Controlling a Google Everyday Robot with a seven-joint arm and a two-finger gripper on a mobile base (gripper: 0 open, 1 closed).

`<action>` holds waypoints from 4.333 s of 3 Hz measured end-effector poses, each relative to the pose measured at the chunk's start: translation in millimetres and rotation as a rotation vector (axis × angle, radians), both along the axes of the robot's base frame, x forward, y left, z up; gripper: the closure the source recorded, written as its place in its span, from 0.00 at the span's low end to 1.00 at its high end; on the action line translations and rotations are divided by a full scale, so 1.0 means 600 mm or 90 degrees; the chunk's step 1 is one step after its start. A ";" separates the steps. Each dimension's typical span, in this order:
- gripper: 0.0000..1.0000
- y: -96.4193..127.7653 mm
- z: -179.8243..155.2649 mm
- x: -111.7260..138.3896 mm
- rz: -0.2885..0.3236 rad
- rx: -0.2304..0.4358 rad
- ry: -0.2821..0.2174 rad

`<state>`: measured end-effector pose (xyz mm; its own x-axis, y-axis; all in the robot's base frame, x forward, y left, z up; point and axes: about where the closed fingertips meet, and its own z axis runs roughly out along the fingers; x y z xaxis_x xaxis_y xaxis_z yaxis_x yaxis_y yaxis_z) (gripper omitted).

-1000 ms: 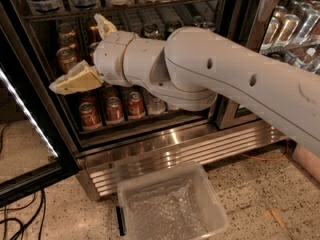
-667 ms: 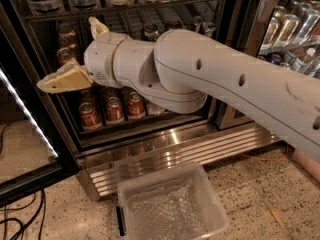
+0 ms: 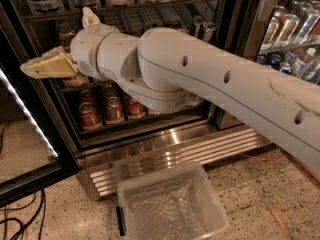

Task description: Pick pepsi can from top shelf of fridge

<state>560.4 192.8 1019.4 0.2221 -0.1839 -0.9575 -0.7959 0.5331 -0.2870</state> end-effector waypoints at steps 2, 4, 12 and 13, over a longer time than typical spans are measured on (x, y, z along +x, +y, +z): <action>0.00 0.018 0.031 0.036 -0.036 0.045 -0.038; 0.43 0.044 0.029 0.046 -0.030 0.080 -0.040; 0.33 0.068 0.072 0.173 -0.092 0.088 -0.073; 0.38 0.083 0.074 0.204 -0.090 0.090 -0.057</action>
Offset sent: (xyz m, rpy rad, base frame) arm 0.0321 0.0153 0.0161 0.1135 -0.0803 -0.0837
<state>682.5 242.7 1063.7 0.2892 -0.0839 -0.9536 -0.6848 0.6779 -0.2673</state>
